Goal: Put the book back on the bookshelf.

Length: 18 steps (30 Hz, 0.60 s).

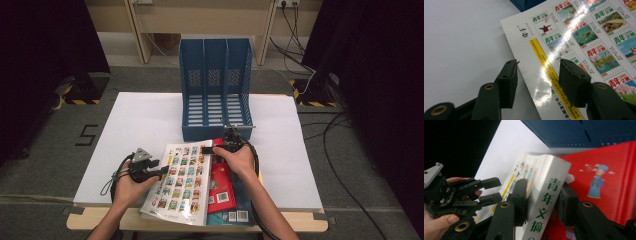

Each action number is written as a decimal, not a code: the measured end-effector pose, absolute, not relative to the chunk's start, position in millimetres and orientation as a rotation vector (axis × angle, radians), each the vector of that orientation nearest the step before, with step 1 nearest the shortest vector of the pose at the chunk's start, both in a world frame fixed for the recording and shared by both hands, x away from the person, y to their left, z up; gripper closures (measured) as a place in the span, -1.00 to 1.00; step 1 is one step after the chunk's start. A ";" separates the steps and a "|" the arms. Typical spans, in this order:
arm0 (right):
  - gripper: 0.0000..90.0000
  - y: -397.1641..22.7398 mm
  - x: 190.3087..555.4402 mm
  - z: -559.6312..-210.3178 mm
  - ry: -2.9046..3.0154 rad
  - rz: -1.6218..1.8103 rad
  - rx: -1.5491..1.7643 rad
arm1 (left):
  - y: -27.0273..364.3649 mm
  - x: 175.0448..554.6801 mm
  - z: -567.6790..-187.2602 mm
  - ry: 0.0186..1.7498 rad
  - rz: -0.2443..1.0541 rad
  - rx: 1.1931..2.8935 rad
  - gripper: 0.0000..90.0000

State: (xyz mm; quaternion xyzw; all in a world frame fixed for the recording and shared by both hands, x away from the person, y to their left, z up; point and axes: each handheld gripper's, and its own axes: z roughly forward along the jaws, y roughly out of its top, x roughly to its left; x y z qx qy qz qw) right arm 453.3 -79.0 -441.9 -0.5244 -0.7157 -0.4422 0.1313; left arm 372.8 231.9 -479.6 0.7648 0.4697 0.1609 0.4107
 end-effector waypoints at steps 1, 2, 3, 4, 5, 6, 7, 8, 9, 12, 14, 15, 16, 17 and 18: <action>0.47 -77.8 452.9 -439.8 -2.079 -1.295 -1.516 | 232.5 372.7 -478.3 1.181 0.414 1.919 0.01; 0.48 -76.7 452.5 -437.7 -2.075 -1.302 -1.514 | 233.2 372.3 -476.1 1.183 0.418 1.907 -0.02; 0.49 -75.8 452.2 -435.6 -2.076 -1.310 -1.512 | 234.1 371.8 -473.4 1.181 0.416 1.891 -0.04; 0.50 -75.4 451.7 -433.1 -2.071 -1.318 -1.511 | 234.8 371.5 -470.7 1.176 0.422 1.876 -0.06; 0.51 -75.0 451.2 -430.8 -2.065 -1.334 -1.506 | 235.5 371.1 -467.8 1.176 0.428 1.866 -0.09; 0.52 -75.0 450.4 -428.2 -2.054 -1.348 -1.501 | 236.2 370.8 -465.1 1.173 0.430 1.857 -0.13; 0.53 -74.9 449.3 -425.6 -2.045 -1.362 -1.499 | 236.9 370.4 -462.3 1.172 0.426 1.850 -0.15; 0.55 -74.9 448.1 -422.8 -2.032 -1.375 -1.493 | 237.0 370.0 -459.7 1.172 0.422 1.834 -0.17; 0.56 -74.8 446.7 -419.8 -2.020 -1.388 -1.489 | 237.3 369.1 -455.9 1.167 0.425 1.824 -0.19; 0.60 -73.9 442.1 -409.8 -1.988 -1.436 -1.469 | 235.8 366.0 -447.4 1.152 0.432 1.801 -0.23; 0.63 -72.8 438.9 -401.5 -1.968 -1.475 -1.447 | 234.4 363.7 -441.7 1.138 0.436 1.788 -0.24; 0.63 -72.3 437.9 -398.9 -1.963 -1.490 -1.437 | 234.1 362.7 -438.9 1.126 0.436 1.784 -0.25; 0.63 -72.3 437.9 -398.9 -1.963 -1.490 -1.437 | 234.1 362.7 -438.9 1.126 0.436 1.784 -0.25; 0.64 -70.6 434.6 -390.1 -1.966 -1.522 -1.412 | 232.9 360.0 -433.4 1.118 0.444 1.761 -0.25; 0.64 -70.1 433.5 -387.4 -1.974 -1.533 -1.404 | 233.0 359.0 -430.5 1.106 0.451 1.758 -0.25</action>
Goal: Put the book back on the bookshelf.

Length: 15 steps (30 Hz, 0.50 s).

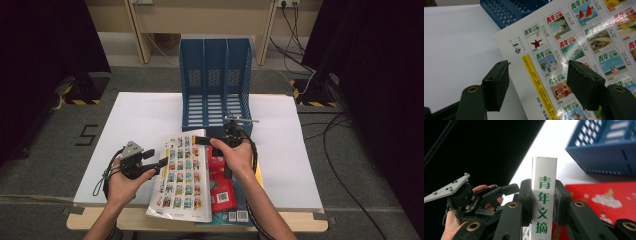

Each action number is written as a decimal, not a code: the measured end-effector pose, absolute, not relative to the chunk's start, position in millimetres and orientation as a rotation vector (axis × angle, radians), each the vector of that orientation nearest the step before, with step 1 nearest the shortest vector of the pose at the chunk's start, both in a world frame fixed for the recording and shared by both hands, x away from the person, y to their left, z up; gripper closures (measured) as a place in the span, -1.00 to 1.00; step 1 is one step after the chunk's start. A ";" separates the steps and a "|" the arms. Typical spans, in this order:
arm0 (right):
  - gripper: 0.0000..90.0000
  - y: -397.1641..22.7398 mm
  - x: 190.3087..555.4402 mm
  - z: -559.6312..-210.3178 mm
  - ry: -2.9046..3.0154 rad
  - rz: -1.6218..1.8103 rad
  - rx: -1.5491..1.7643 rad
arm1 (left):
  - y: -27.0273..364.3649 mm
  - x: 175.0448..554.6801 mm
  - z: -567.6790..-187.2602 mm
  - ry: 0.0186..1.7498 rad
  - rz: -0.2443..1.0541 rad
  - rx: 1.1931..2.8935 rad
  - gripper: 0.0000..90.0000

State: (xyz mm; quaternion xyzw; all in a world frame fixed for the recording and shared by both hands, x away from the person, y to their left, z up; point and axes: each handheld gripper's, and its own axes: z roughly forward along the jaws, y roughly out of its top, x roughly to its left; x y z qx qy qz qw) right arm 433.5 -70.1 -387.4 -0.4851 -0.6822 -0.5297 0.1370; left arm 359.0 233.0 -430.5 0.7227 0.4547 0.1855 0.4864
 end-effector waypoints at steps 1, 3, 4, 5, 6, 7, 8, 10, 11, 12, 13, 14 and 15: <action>0.64 -69.1 432.1 -383.5 -1.976 -1.546 -1.396 | 233.1 358.0 -427.6 1.097 0.459 1.751 -0.25; 0.64 -67.3 429.8 -376.8 -1.983 -1.575 -1.380 | 233.3 356.2 -422.0 1.086 0.469 1.735 -0.26; 0.64 -66.3 428.9 -373.7 -1.984 -1.592 -1.373 | 233.7 355.3 -419.3 1.080 0.477 1.728 -0.26; 0.64 -65.6 427.9 -370.8 -1.981 -1.608 -1.363 | 234.0 354.4 -416.6 1.076 0.483 1.721 -0.26; 0.64 -64.4 427.2 -368.1 -1.974 -1.631 -1.353 | 234.4 353.7 -414.0 1.069 0.489 1.718 -0.26; 0.64 -63.0 426.6 -365.3 -1.968 -1.648 -1.349 | 234.7 353.2 -411.6 1.064 0.494 1.711 -0.26; 0.65 -61.2 426.3 -362.8 -1.969 -1.663 -1.344 | 234.7 352.7 -409.3 1.060 0.497 1.704 -0.26; 0.64 -57.3 426.1 -358.2 -1.963 -1.695 -1.325 | 235.1 352.1 -404.9 1.050 0.509 1.694 -0.26; 0.65 -55.5 426.2 -356.0 -1.962 -1.709 -1.316 | 235.2 351.9 -402.9 1.047 0.512 1.687 -0.25; 0.64 -53.6 426.4 -353.8 -1.963 -1.722 -1.309 | 235.0 351.8 -401.2 1.045 0.511 1.682 -0.25; 0.65 -51.6 426.7 -351.6 -1.964 -1.737 -1.303 | 235.0 351.8 -399.5 1.040 0.512 1.680 -0.25; 0.65 -49.4 427.0 -349.1 -1.961 -1.753 -1.300 | 234.9 351.9 -398.0 1.035 0.515 1.678 -0.25; 0.65 -47.7 427.4 -346.9 -1.965 -1.768 -1.296 | 234.6 351.9 -396.6 1.031 0.515 1.675 -0.25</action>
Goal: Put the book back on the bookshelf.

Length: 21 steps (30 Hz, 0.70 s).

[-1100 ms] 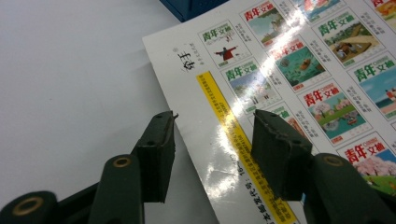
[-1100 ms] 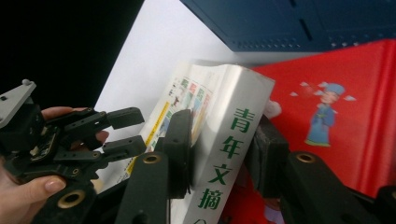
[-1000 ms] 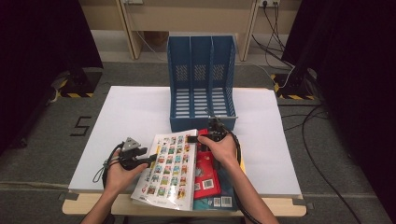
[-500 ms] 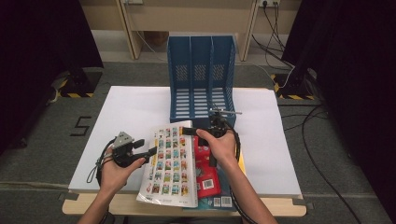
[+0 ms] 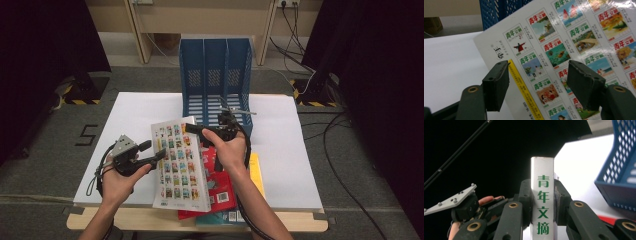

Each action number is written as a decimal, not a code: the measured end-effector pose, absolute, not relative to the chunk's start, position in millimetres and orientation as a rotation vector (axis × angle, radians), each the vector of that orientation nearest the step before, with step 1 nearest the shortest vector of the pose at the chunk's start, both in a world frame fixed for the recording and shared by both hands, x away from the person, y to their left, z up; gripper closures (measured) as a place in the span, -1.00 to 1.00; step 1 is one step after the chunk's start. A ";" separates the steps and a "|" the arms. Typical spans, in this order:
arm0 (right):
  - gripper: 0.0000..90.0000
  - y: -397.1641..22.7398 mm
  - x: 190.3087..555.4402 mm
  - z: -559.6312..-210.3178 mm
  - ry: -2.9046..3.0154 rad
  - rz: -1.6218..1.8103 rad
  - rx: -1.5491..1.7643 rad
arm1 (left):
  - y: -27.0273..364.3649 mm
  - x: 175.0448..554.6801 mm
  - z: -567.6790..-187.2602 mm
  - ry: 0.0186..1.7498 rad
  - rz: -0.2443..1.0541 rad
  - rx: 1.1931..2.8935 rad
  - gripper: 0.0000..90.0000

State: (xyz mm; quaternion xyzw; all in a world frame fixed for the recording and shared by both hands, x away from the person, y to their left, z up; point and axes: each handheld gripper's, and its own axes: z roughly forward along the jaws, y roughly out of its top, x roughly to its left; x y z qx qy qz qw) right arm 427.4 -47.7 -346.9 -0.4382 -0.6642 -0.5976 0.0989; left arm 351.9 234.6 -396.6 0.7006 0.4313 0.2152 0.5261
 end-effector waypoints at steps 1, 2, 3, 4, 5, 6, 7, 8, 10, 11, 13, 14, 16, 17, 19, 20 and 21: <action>0.65 -46.1 428.0 -344.8 -1.965 -1.780 -1.290 | 234.4 352.0 -395.2 1.027 0.517 1.674 -0.25; 0.65 -44.8 428.8 -342.6 -1.961 -1.793 -1.289 | 233.9 352.0 -394.1 1.025 0.520 1.669 -0.25; 0.65 -43.6 429.6 -340.4 -1.960 -1.805 -1.289 | 233.7 352.1 -392.8 1.022 0.524 1.667 -0.25; 0.65 -42.7 430.6 -338.3 -1.965 -1.823 -1.287 | 233.1 352.1 -391.7 1.021 0.525 1.659 -0.25; 0.65 -41.8 431.5 -336.3 -1.975 -1.843 -1.289 | 232.7 352.2 -390.3 1.019 0.527 1.654 -0.25; 0.65 -40.9 432.1 -334.0 -1.980 -1.858 -1.290 | 232.5 352.7 -388.9 1.011 0.537 1.653 -0.25; 0.65 -40.3 432.8 -332.1 -1.985 -1.875 -1.291 | 231.5 352.1 -387.6 1.013 0.532 1.646 -0.25; 0.65 -39.5 433.1 -330.5 -1.994 -1.889 -1.294 | 230.6 352.1 -386.1 1.012 0.535 1.641 -0.25; 0.65 -37.8 433.3 -327.4 -2.001 -1.917 -1.305 | 227.6 352.7 -383.4 1.000 0.540 1.629 -0.26; 0.65 -37.0 433.5 -326.1 -2.003 -1.925 -1.309 | 225.7 353.0 -382.0 0.995 0.541 1.621 -0.27; 0.64 -35.5 434.3 -323.9 -2.008 -1.941 -1.317 | 221.6 353.3 -378.8 0.987 0.542 1.611 -0.29; 0.65 -34.8 434.9 -323.5 -2.015 -1.955 -1.318 | 219.7 353.6 -377.3 0.981 0.544 1.607 -0.30; 0.65 -32.4 435.3 -321.0 -2.024 -1.973 -1.318 | 216.7 354.2 -374.4 0.972 0.551 1.604 -0.32; 0.64 -31.5 435.3 -320.1 -2.026 -1.981 -1.318 | 215.4 354.3 -373.2 0.970 0.553 1.601 -0.33; 0.65 -30.0 435.1 -318.0 -2.033 -2.003 -1.311 | 213.3 354.5 -371.0 0.963 0.557 1.595 -0.33; 0.65 -29.2 434.4 -316.9 -2.021 -2.009 -1.309 | 212.4 354.7 -370.3 0.959 0.560 1.596 -0.34; 0.65 -28.7 434.7 -316.5 -2.025 -2.026 -1.305 | 211.7 354.8 -369.9 0.957 0.563 1.595 -0.34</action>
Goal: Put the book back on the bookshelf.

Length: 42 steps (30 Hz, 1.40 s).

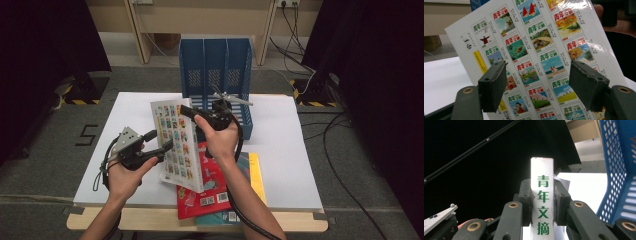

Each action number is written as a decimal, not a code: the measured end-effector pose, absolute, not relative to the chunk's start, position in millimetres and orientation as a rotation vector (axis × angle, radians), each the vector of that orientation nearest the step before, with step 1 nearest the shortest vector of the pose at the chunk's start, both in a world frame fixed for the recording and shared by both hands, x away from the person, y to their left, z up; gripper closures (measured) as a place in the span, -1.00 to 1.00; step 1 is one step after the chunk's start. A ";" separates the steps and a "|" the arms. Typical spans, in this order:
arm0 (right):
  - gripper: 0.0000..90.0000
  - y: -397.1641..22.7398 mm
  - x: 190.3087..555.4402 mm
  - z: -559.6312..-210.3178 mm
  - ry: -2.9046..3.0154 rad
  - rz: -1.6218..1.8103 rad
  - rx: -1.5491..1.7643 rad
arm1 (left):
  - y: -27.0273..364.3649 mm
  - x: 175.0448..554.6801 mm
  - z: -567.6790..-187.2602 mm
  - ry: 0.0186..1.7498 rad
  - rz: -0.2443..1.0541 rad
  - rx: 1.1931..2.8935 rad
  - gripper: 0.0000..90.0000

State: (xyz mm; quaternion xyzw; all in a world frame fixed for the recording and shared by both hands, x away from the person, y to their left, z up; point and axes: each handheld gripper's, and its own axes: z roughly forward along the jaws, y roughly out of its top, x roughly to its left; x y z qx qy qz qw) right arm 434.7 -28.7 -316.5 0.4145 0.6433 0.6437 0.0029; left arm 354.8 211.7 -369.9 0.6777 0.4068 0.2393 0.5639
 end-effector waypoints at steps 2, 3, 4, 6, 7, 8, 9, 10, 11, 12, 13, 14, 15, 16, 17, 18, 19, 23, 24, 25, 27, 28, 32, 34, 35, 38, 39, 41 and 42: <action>0.65 -27.4 434.7 -315.5 2.006 2.023 1.288 | 210.2 355.2 -369.8 0.958 0.566 1.595 -0.35; 0.65 -26.1 434.7 -314.7 1.994 2.031 1.286 | 209.6 355.2 -369.9 0.959 0.566 1.596 -0.35; 0.65 -25.4 434.9 -314.0 1.988 2.028 1.273 | 209.1 354.9 -369.9 0.957 0.568 1.593 -0.36; 0.65 -23.3 434.4 -312.1 1.973 2.025 1.257 | 207.6 354.2 -369.9 0.954 0.577 1.589 -0.36; 0.65 -22.3 434.5 -311.7 1.963 2.025 1.236 | 206.5 353.8 -369.8 0.953 0.578 1.586 -0.37; 0.65 -21.6 433.7 -310.7 1.958 2.022 1.231 | 205.3 353.6 -369.8 0.953 0.580 1.582 -0.38; 0.65 -20.9 433.1 -310.5 1.946 2.022 1.220 | 204.1 353.4 -369.7 0.953 0.582 1.583 -0.40; 0.65 -20.5 432.7 -310.5 1.938 2.013 1.201 | 202.3 353.3 -369.8 0.954 0.583 1.579 -0.41; 0.65 -20.0 432.0 -310.9 1.935 2.006 1.192 | 199.6 353.2 -370.3 0.955 0.587 1.576 -0.43; 0.65 -19.7 430.8 -311.4 1.935 1.997 1.187 | 197.9 353.2 -370.9 0.954 0.592 1.578 -0.46; 0.65 -19.7 430.2 -311.7 1.936 1.991 1.181 | 195.6 353.3 -371.9 0.952 0.593 1.579 -0.47; 0.65 -19.9 429.4 -312.2 1.931 1.979 1.167 | 193.1 352.8 -373.0 0.955 0.591 1.579 -0.49; 0.65 -20.1 428.5 -312.4 1.930 1.971 1.148 | 190.9 352.4 -374.0 0.954 0.594 1.584 -0.50; 0.64 -20.1 427.1 -312.5 1.934 1.962 1.135 | 188.8 351.9 -374.9 0.952 0.600 1.587 -0.51; 0.64 -20.4 425.8 -312.7 1.936 1.950 1.119 | 187.0 351.5 -375.7 0.951 0.603 1.587 -0.52; 0.64 -20.9 424.4 -312.7 1.939 1.940 1.104 | 185.5 350.9 -376.3 0.951 0.607 1.585 -0.53; 0.64 -21.4 422.7 -312.6 1.942 1.934 1.101 | 183.7 350.2 -376.6 0.952 0.609 1.582 -0.53; 0.64 -25.2 419.9 -314.6 1.933 1.913 1.069 | 176.8 348.1 -375.7 0.945 0.624 1.580 -0.56; 0.64 -26.4 419.1 -315.2 1.937 1.905 1.071 | 174.9 347.8 -375.2 0.944 0.629 1.581 -0.56; 0.64 -27.5 418.9 -316.0 1.937 1.902 1.069 | 172.8 347.6 -374.6 0.940 0.633 1.582 -0.56; 0.64 -29.8 418.4 -317.2 1.936 1.890 1.081 | 168.3 347.3 -373.3 0.933 0.625 1.588 -0.56; 0.64 -30.4 418.2 -318.0 1.931 1.890 1.090 | 165.6 346.9 -372.5 0.929 0.621 1.589 -0.55; 0.64 -32.3 419.4 -319.2 1.937 1.869 1.092 | 154.2 345.8 -369.1 0.909 0.632 1.598 -0.56; 0.64 -32.5 419.8 -318.8 1.939 1.860 1.093 | 148.7 346.8 -368.0 0.914 0.641 1.602 -0.60; 0.64 -32.5 419.8 -318.5 1.942 1.859 1.093 | 146.2 347.6 -367.3 0.915 0.646 1.606 -0.62; 0.64 -32.6 419.2 -316.8 1.964 1.838 1.088 | 140.1 349.8 -365.0 0.908 0.664 1.601 -0.63; 0.64 -32.6 419.1 -316.4 1.967 1.833 1.087 | 138.4 350.4 -364.1 0.906 0.675 1.601 -0.63; 0.64 -32.5 419.2 -315.8 1.970 1.831 1.085 | 135.3 351.7 -362.7 0.907 0.694 1.610 -0.63; 0.64 -32.6 419.1 -315.4 1.976 1.825 1.087 | 133.8 352.5 -362.3 0.909 0.697 1.613 -0.63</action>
